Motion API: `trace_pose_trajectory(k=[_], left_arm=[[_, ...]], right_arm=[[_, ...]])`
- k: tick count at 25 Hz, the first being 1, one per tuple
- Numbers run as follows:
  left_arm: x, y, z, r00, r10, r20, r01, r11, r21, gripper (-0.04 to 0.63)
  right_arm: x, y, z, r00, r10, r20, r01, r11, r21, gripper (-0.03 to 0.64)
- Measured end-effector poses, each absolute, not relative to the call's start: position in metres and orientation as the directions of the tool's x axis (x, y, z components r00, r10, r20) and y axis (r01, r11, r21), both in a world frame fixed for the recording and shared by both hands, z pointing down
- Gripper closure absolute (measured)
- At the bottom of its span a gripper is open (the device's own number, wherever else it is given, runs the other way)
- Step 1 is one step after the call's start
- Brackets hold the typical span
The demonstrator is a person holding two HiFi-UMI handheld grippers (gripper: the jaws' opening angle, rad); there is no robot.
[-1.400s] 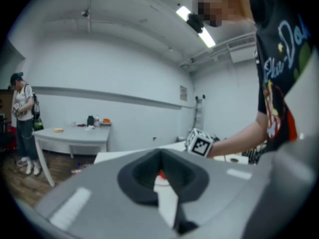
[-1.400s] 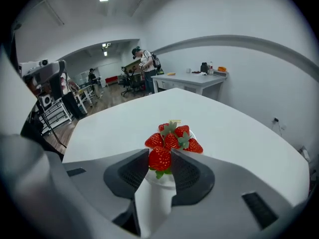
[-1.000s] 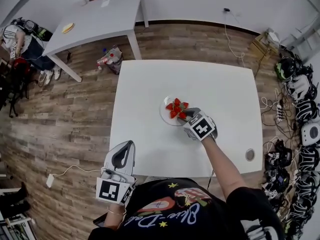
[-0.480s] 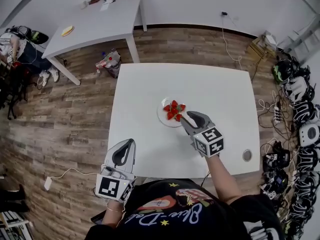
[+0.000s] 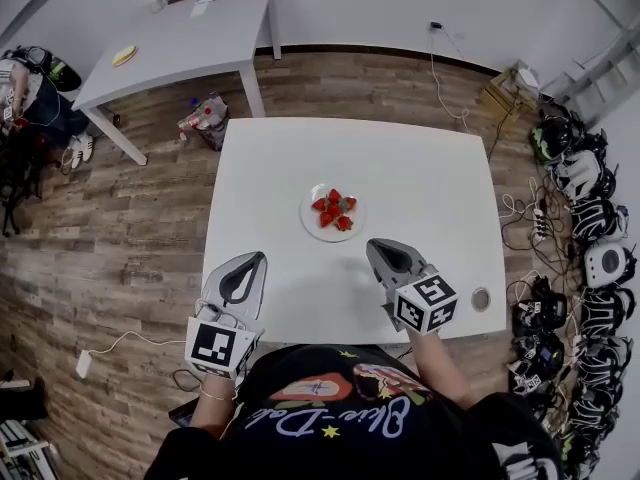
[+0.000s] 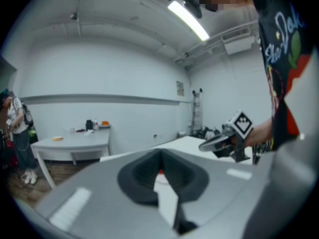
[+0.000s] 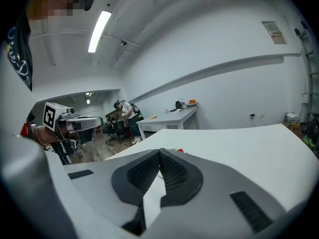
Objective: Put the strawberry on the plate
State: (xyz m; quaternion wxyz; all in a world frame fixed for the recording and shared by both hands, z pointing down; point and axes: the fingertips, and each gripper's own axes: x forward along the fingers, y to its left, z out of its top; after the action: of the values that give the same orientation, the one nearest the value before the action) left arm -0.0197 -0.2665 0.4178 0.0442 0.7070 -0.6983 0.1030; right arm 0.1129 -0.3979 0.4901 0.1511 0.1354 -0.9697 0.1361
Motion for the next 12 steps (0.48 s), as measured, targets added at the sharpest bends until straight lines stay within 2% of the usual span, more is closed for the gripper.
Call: trace_pose_trajectory(k=[5,12], left_arm=[[-0.011,-0.27,0.419,0.036,-0.976,0.214,-0.997,-0.049,-0.055,0.598],[-0.017,-0.26,0.423,0.005,-0.976,0.219,-0.999,-0.014,-0.04,0.598]], right_arm=[[0.115,-0.403,0.486,-0.909,-0.248,0.335,-0.322,0.928,-0.188,0.6],[0.116,-0.403,0.491,-0.907,-0.258,0.334,-0.337,0.919,-0.205,0.6]])
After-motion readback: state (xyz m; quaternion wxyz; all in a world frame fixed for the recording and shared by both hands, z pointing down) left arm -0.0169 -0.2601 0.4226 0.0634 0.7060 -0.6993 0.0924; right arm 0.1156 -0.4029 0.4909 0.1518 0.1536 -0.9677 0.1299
